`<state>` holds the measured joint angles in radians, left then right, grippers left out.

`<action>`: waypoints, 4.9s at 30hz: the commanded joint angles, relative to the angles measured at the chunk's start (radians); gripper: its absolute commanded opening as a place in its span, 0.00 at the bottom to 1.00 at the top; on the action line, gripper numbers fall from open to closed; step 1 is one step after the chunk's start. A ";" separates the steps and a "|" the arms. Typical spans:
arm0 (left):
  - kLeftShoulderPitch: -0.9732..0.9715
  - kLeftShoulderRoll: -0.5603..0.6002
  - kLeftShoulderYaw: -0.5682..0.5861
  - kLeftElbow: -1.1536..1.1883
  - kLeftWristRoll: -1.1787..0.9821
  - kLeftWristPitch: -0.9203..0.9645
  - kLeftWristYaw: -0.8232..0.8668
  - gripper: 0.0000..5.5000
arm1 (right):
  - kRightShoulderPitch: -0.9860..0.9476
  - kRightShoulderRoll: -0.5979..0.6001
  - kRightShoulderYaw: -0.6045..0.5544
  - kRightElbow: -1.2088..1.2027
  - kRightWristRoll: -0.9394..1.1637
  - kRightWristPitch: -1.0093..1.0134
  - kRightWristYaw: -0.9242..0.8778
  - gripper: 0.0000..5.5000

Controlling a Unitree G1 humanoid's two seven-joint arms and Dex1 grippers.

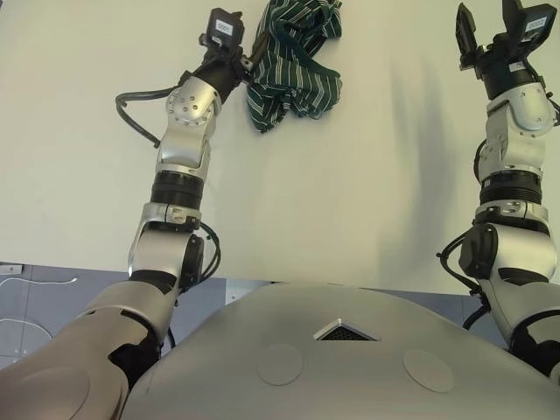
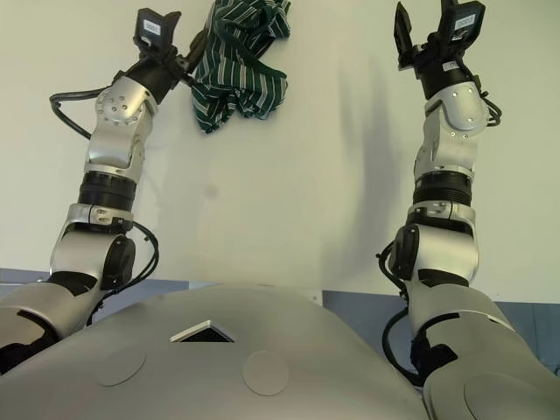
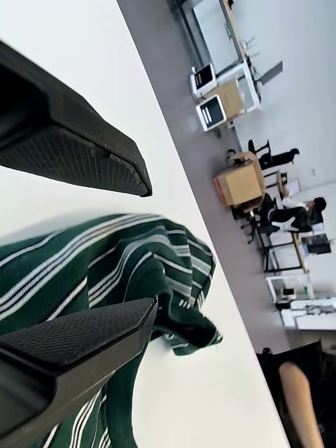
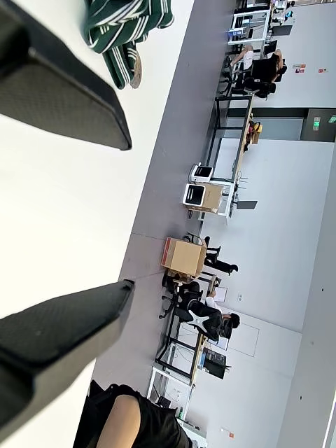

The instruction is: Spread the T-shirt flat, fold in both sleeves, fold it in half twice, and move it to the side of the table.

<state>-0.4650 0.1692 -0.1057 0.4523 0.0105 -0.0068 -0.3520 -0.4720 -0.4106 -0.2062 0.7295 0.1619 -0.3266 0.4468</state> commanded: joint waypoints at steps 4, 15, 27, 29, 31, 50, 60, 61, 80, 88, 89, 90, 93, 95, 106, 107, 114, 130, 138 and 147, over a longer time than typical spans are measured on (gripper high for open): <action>-0.010 0.009 -0.108 0.076 0.072 0.087 -0.089 0.48 | -0.036 0.020 0.019 0.016 -0.018 -0.022 -0.016 0.62; 0.226 0.201 -0.282 -0.237 0.014 0.184 -0.500 0.48 | -0.062 0.005 0.090 0.007 -0.074 -0.028 0.033 0.62; 0.154 0.561 -0.070 -0.221 -0.036 -0.118 -0.614 0.48 | 0.142 -0.228 0.443 -0.495 -0.128 0.165 0.678 0.62; 0.182 0.539 -0.026 -0.396 -0.145 -0.058 -0.624 0.48 | 0.154 -0.210 0.492 -0.496 -0.189 0.108 0.655 0.62; 0.211 0.555 -0.001 -0.488 -0.180 -0.024 -0.630 0.48 | 0.162 -0.184 0.518 -0.495 -0.224 0.078 0.620 0.62; 0.729 0.682 0.087 -0.821 -0.224 0.222 -0.621 0.42 | 0.138 -0.060 0.532 -0.350 -0.295 0.011 0.412 0.00; 0.674 0.661 0.023 -0.727 -0.137 0.133 -0.607 0.07 | 0.123 -0.041 0.523 -0.340 -0.299 -0.005 0.410 0.00; 0.670 0.659 0.023 -0.721 -0.133 0.126 -0.607 0.06 | 0.121 -0.043 0.521 -0.339 -0.298 -0.006 0.411 0.00; 0.096 0.608 0.479 -0.685 -1.036 0.520 -0.595 0.00 | -0.266 -0.265 0.059 -0.826 0.445 0.666 0.579 0.00; -0.389 0.578 0.353 -0.273 -0.796 0.381 -0.640 0.00 | -0.649 -0.274 0.095 -0.406 0.270 0.487 0.596 0.00; -0.444 0.569 0.343 -0.230 -0.776 0.364 -0.654 0.00 | -0.695 -0.268 0.103 -0.349 0.240 0.449 0.588 0.00; -0.495 0.560 0.333 -0.188 -0.757 0.347 -0.669 0.00 | -0.740 -0.262 0.112 -0.289 0.211 0.413 0.581 0.00; -0.639 0.528 0.295 -0.039 -0.678 0.281 -0.711 0.00 | -0.862 -0.252 0.130 -0.107 0.128 0.301 0.569 0.00; -0.720 0.504 0.277 0.071 -0.626 0.228 -0.735 0.00 | -0.912 -0.256 0.135 -0.005 0.088 0.241 0.569 0.00; 0.175 0.763 0.206 -0.729 -0.828 0.649 -1.080 0.00 | 0.096 -0.564 0.058 -0.919 0.313 0.617 0.923 0.00; 0.260 0.795 0.226 -0.826 -0.875 0.702 -1.088 0.00 | 0.193 -0.618 0.051 -0.991 0.306 0.633 0.967 0.00; 0.583 0.803 -0.078 -0.986 -0.469 0.480 -0.980 0.00 | 0.624 -0.656 0.236 -1.208 0.049 0.456 0.942 0.00; 0.071 0.445 -0.157 -0.372 -0.188 0.219 -0.553 0.35 | 0.162 -0.235 0.402 -0.687 -0.007 0.525 0.619 0.44; 0.115 0.395 -0.368 -0.165 -0.096 0.112 -0.797 0.35 | 0.141 -0.290 0.575 -0.466 -0.105 0.496 0.852 0.44; 0.164 0.351 -0.243 -0.456 -0.267 0.297 -0.783 0.35 | 0.127 -0.368 0.363 -0.757 0.144 0.708 0.872 0.44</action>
<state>-0.2651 0.5526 -0.4143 0.0079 -0.2436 0.2963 -1.2031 -0.2459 -0.8122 0.1973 -0.0633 0.3102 0.3837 1.3807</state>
